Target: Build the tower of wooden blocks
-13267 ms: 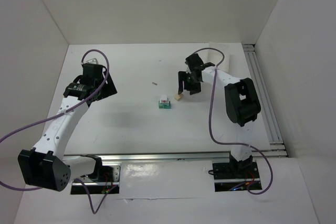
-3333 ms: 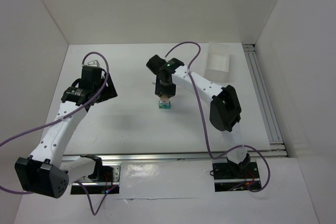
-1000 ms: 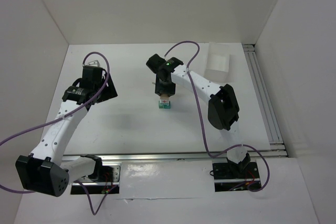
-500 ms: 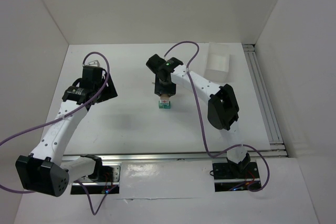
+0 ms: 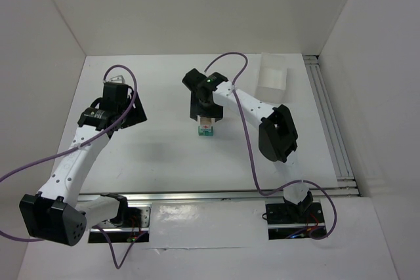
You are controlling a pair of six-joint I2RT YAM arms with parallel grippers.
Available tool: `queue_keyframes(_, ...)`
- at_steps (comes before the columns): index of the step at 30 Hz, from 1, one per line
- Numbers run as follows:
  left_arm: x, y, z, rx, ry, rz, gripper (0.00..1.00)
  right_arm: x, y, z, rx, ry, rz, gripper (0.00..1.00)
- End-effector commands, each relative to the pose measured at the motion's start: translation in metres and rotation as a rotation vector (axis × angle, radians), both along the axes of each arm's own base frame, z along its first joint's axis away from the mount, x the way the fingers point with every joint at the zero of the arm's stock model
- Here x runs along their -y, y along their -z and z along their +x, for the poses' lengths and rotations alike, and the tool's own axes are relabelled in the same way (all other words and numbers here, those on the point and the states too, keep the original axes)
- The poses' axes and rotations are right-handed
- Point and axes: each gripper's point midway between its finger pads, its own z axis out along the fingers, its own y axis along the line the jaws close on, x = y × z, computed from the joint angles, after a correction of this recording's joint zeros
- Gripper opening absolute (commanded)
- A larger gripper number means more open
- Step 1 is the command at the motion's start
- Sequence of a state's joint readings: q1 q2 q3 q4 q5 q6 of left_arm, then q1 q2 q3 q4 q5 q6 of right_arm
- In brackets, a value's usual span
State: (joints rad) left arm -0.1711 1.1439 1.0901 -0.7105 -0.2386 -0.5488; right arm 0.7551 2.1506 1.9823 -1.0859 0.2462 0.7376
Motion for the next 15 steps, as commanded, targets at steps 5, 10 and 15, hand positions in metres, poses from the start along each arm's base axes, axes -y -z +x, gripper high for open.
queue_keyframes(5, -0.002, -0.007, 0.0, 0.029, 0.01, 0.019, 0.81, -0.015, -0.019, 0.002, 0.045, -0.024, 0.039, 0.73)
queue_keyframes(10, -0.002, -0.007, 0.0, 0.029, 0.01, 0.019, 0.81, -0.02, -0.022, 0.0, 0.052, -0.033, 0.045, 0.71)
queue_keyframes(15, -0.002, -0.007, 0.0, 0.029, 0.01, 0.019, 0.81, -0.02, -0.018, 0.001, 0.045, -0.033, 0.039, 0.7)
